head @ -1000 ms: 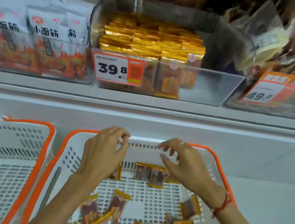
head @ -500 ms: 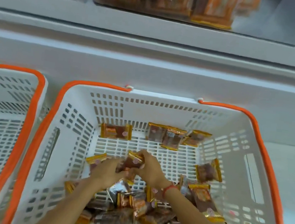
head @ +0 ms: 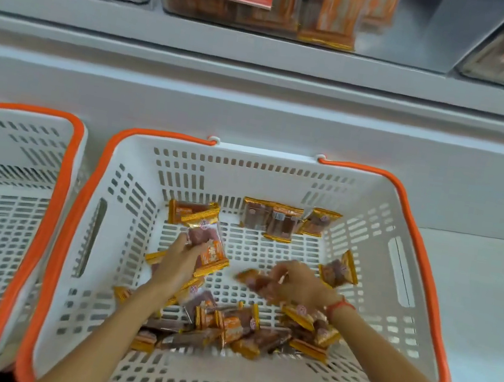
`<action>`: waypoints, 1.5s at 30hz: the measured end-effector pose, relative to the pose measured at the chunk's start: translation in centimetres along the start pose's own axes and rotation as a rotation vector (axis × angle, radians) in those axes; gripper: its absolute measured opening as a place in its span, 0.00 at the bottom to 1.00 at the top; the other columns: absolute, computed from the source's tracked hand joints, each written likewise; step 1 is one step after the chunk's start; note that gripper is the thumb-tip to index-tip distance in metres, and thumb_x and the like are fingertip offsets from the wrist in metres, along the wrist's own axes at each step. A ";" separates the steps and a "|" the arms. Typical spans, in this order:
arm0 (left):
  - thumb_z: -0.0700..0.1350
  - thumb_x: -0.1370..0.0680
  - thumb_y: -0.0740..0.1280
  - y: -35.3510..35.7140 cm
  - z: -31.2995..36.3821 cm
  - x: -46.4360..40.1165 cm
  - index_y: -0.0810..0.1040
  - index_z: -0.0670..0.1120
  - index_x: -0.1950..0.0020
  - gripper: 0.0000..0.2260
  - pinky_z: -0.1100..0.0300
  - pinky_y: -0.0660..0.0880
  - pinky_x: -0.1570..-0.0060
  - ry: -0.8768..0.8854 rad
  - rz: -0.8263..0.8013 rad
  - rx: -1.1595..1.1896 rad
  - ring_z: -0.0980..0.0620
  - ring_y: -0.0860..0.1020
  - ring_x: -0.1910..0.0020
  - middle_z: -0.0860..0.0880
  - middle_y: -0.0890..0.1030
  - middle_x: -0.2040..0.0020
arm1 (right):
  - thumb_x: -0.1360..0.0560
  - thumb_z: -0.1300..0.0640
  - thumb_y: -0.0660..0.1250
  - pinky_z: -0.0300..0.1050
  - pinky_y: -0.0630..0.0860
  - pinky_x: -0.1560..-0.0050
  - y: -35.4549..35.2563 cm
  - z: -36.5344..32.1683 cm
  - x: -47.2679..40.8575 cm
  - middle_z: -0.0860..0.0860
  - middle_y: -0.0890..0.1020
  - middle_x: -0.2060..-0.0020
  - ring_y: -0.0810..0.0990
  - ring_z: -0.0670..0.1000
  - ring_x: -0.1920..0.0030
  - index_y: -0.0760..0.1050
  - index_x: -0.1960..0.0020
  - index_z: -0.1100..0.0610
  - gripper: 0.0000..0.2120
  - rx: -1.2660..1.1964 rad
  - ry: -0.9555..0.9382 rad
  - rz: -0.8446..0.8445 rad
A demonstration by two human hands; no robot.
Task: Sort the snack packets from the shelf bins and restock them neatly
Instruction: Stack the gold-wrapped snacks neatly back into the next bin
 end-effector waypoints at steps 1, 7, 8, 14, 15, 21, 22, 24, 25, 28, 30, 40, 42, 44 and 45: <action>0.48 0.18 0.61 0.0 -0.6 0.1 0.68 0.51 0.39 0.09 0.52 0.71 0.44 -0.035 -0.002 -0.042 0.46 0.74 0.44 0.53 0.74 0.50 | 0.26 0.61 0.71 0.39 0.77 0.58 -2.3 -2.1 0.5 0.48 0.81 0.62 0.78 0.41 0.62 0.78 0.61 0.53 0.06 -0.140 -0.047 0.094; 0.60 0.18 0.53 3.6 2.0 2.2 0.73 0.53 0.40 0.16 0.52 0.68 0.35 0.030 -0.101 0.057 0.59 0.73 0.40 0.55 0.75 0.40 | 0.27 0.65 0.71 0.35 0.77 0.61 -1.8 -7.0 0.9 0.46 0.82 0.68 0.80 0.40 0.68 0.80 0.50 0.61 0.06 -0.609 -0.159 0.249; 0.58 0.18 0.53 3.4 2.4 2.2 0.70 0.54 0.39 0.13 0.54 0.66 0.35 0.076 -0.068 0.022 0.58 0.68 0.40 0.58 0.70 0.41 | 0.25 0.65 0.69 0.36 0.78 0.60 -0.9 -7.5 0.8 0.48 0.83 0.65 0.81 0.42 0.67 0.80 0.49 0.60 0.06 -0.667 -0.173 0.215; 0.54 0.16 0.53 -1.7 0.5 1.1 0.65 0.53 0.46 0.06 0.56 0.66 0.47 0.014 0.149 -0.007 0.54 0.71 0.52 0.56 0.69 0.55 | 0.26 0.58 0.70 0.45 0.80 0.54 9.5 2.5 -1.4 0.57 0.79 0.55 0.76 0.46 0.63 0.73 0.56 0.57 0.06 -0.081 0.111 -0.192; 0.53 0.16 0.53 -1.8 0.3 1.1 0.66 0.52 0.45 0.07 0.56 0.69 0.47 -0.015 0.122 0.036 0.54 0.73 0.52 0.53 0.73 0.51 | 0.27 0.56 0.73 0.44 0.78 0.51 10.2 3.2 0.3 0.66 0.77 0.51 0.76 0.50 0.60 0.74 0.54 0.61 0.11 -0.132 0.236 -0.277; 0.59 0.20 0.58 -1.3 2.4 1.8 0.62 0.48 0.26 0.25 0.48 0.70 0.33 -0.034 -0.049 -0.037 0.46 0.73 0.34 0.47 0.72 0.31 | 0.27 0.57 0.73 0.40 0.72 0.54 3.4 -5.6 1.5 0.48 0.79 0.55 0.79 0.48 0.53 0.80 0.51 0.56 0.06 0.146 -0.191 -0.266; 0.58 0.19 0.58 -1.3 3.5 2.1 0.58 0.50 0.24 0.26 0.48 0.63 0.29 0.006 -0.069 -0.077 0.48 0.67 0.29 0.53 0.67 0.29 | 0.27 0.59 0.73 0.39 0.73 0.55 1.8 -5.5 1.1 0.44 0.78 0.58 0.77 0.42 0.58 0.78 0.53 0.53 0.05 0.121 -0.229 -0.211; 0.57 0.18 0.57 -0.5 6.3 3.0 0.54 0.51 0.22 0.27 0.52 0.58 0.29 0.097 -0.118 -0.163 0.52 0.61 0.27 0.57 0.62 0.30 | 0.26 0.61 0.71 0.39 0.76 0.57 -3.3 -7.9 2.9 0.43 0.78 0.59 0.78 0.40 0.61 0.76 0.54 0.52 0.07 0.111 -0.284 -0.137; 0.57 0.18 0.57 0.0 7.6 3.3 0.54 0.52 0.22 0.27 0.53 0.58 0.30 0.122 -0.144 -0.198 0.53 0.61 0.28 0.55 0.61 0.27 | 0.27 0.62 0.71 0.41 0.78 0.55 -5.8 -9.5 3.6 0.45 0.80 0.58 0.80 0.41 0.60 0.76 0.53 0.51 0.08 0.114 -0.305 -0.101; 0.56 0.19 0.59 1.5 12.5 4.1 0.58 0.51 0.24 0.25 0.58 0.61 0.38 0.198 -0.186 -0.212 0.55 0.65 0.35 0.52 0.65 0.30 | 0.28 0.65 0.71 0.39 0.76 0.52 -12.3 -15.7 6.8 0.47 0.84 0.55 0.81 0.46 0.56 0.82 0.47 0.53 0.12 0.226 -0.441 -0.044; 0.51 0.18 0.59 2.7 16.0 4.6 0.61 0.49 0.26 0.21 0.60 0.63 0.40 0.224 -0.207 -0.144 0.55 0.66 0.38 0.52 0.68 0.35 | 0.31 0.66 0.72 0.35 0.73 0.55 -16.3 -19.0 8.3 0.44 0.83 0.57 0.78 0.41 0.58 0.82 0.45 0.54 0.16 0.275 -0.477 0.051; 0.49 0.16 0.54 4.6 33.6 10.9 0.71 0.46 0.31 0.17 0.50 0.76 0.40 0.586 -0.247 0.509 0.47 0.78 0.40 0.45 0.79 0.39 | 0.27 0.46 0.70 0.42 0.78 0.48 -31.0 -24.6 16.8 0.48 0.79 0.46 0.79 0.43 0.50 0.72 0.38 0.57 0.23 -0.235 -0.576 0.693; 0.54 0.19 0.57 5.6 37.6 13.2 0.68 0.48 0.30 0.20 0.58 0.80 0.51 0.731 -0.293 0.460 0.52 0.79 0.43 0.48 0.79 0.40 | 0.24 0.48 0.65 0.49 0.78 0.49 -33.1 -25.2 18.7 0.52 0.81 0.51 0.81 0.49 0.50 0.74 0.43 0.60 0.17 -0.267 -0.587 0.707; 0.57 0.19 0.58 6.5 41.3 14.2 0.64 0.54 0.32 0.17 0.63 0.78 0.49 0.827 -0.277 0.320 0.57 0.77 0.43 0.53 0.75 0.41 | 0.22 0.54 0.65 0.38 0.78 0.52 -36.1 -26.1 21.2 0.45 0.81 0.54 0.81 0.40 0.53 0.74 0.45 0.56 0.08 -0.305 -0.715 0.745; 0.59 0.19 0.57 6.9 43.2 14.3 0.62 0.58 0.33 0.16 0.59 0.75 0.43 0.873 -0.245 0.216 0.57 0.75 0.40 0.53 0.73 0.40 | 0.22 0.57 0.65 0.34 0.77 0.52 -37.7 -26.4 22.3 0.43 0.81 0.55 0.80 0.37 0.54 0.74 0.46 0.53 0.06 -0.306 -0.779 0.777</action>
Point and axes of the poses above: each hand's wrist, its own x-axis away from the middle knuckle, its own y-axis out of the palm, z = x × y, the point moved 9 cm from there along -x, towards the middle knuckle
